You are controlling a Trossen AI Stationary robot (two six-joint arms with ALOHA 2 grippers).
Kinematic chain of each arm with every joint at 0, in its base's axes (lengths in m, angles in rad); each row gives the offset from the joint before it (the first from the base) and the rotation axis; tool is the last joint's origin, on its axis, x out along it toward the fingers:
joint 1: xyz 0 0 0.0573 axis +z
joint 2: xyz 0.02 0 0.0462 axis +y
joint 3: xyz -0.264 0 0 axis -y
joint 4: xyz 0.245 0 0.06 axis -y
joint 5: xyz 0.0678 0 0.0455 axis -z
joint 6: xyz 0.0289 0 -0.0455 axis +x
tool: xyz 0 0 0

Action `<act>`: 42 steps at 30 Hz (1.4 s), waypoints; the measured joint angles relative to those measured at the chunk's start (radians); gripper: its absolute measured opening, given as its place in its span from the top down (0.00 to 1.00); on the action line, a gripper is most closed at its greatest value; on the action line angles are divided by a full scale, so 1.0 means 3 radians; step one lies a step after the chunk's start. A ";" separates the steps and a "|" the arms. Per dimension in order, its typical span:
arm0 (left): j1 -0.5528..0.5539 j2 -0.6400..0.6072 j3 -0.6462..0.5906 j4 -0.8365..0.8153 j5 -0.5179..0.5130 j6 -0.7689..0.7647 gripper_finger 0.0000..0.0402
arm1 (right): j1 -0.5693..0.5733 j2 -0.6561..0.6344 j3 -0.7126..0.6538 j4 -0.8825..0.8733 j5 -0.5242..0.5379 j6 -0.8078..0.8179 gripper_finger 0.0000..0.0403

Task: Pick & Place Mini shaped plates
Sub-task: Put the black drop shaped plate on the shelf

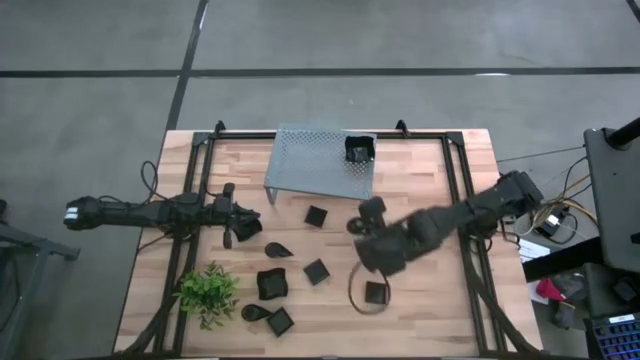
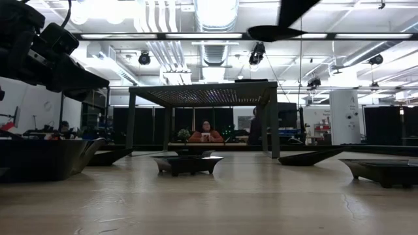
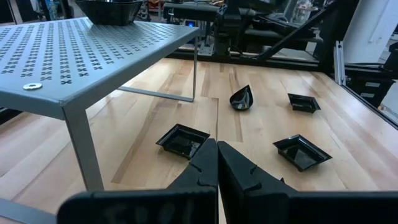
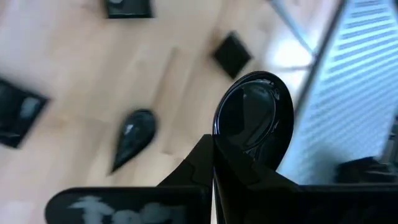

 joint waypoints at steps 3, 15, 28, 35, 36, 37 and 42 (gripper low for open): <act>0.0001 0.0000 -0.0001 0.0000 -0.0001 0.0001 1.00 | -0.0281 -0.0001 0.0147 0.0002 -0.0034 -0.0202 0.98; 0.0000 0.0000 -0.0001 0.0000 0.0000 0.0001 1.00 | -0.1461 -0.0001 0.0291 0.0237 -0.0865 -0.0643 0.98; 0.0001 0.0000 -0.0001 0.0000 0.0000 0.0000 1.00 | -0.1906 0.0001 -0.0005 0.0529 -0.1064 -0.0732 0.98; 0.0000 0.0000 0.0000 0.0000 -0.0001 0.0000 1.00 | -0.1906 0.0000 -0.0062 0.0587 -0.1157 -0.0680 0.98; 0.0001 0.0000 0.0000 0.0000 0.0000 0.0000 1.00 | -0.1906 0.0000 -0.0077 0.0588 -0.1157 -0.0677 0.98; 0.0000 0.0000 0.0000 0.0000 0.0000 0.0000 1.00 | -0.1906 0.0000 -0.0095 0.0588 -0.1157 -0.0677 0.98; 0.0000 0.0000 0.0000 0.0000 0.0000 0.0000 1.00 | -0.1904 0.0000 -0.0184 0.0626 -0.1128 -0.0678 0.98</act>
